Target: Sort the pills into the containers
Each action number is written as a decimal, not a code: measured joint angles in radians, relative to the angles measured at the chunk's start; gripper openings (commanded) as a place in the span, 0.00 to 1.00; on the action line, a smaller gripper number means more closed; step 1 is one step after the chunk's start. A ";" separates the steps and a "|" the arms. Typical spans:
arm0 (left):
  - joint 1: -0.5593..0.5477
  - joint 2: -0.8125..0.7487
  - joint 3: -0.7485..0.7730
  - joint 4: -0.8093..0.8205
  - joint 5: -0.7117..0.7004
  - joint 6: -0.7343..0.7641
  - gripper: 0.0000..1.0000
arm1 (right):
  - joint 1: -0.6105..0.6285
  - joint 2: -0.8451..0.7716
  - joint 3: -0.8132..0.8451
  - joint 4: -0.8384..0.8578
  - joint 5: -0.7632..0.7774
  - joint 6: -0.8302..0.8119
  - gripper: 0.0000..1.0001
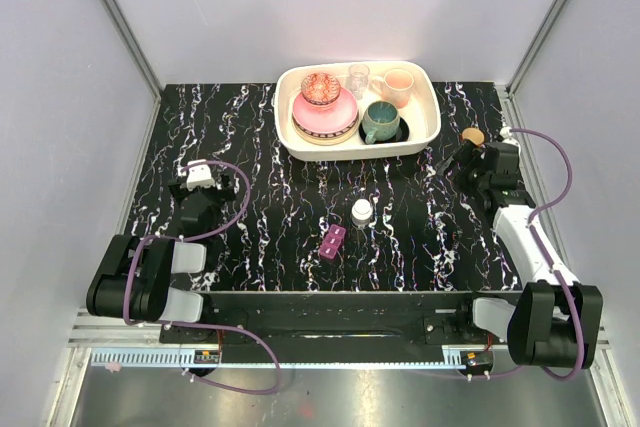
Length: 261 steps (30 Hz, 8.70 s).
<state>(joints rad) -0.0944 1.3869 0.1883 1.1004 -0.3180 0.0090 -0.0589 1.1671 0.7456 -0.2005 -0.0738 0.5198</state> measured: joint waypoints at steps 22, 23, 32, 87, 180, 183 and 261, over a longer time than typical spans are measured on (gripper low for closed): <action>-0.151 -0.267 0.185 -0.478 -0.215 -0.085 0.99 | -0.001 -0.119 0.003 -0.113 0.162 -0.052 0.98; -0.151 -0.272 0.267 -0.591 -0.229 -0.129 0.99 | 0.000 -0.121 0.006 -0.114 0.160 -0.051 0.98; -0.178 -0.487 0.336 -1.006 -0.174 -0.430 0.99 | 0.354 -0.066 0.187 -0.164 0.251 -0.030 0.97; -0.188 -0.672 0.023 -0.916 0.029 -0.435 0.99 | 1.026 0.501 0.351 -0.122 0.352 -0.133 0.04; -0.188 -0.593 0.023 -0.888 0.054 -0.435 0.99 | 1.213 0.459 0.169 -0.230 0.320 0.017 0.72; -0.188 -0.593 0.023 -0.888 0.054 -0.435 0.99 | 1.213 0.470 0.171 -0.225 0.320 0.032 0.67; -0.840 -0.432 0.424 -0.968 0.497 -0.975 0.00 | 1.330 -0.270 0.103 -0.270 0.380 0.028 0.05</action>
<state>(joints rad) -0.9348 0.9546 0.6121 0.1322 0.1795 -0.9661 1.2709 0.8970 0.8490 -0.4709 0.3061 0.5480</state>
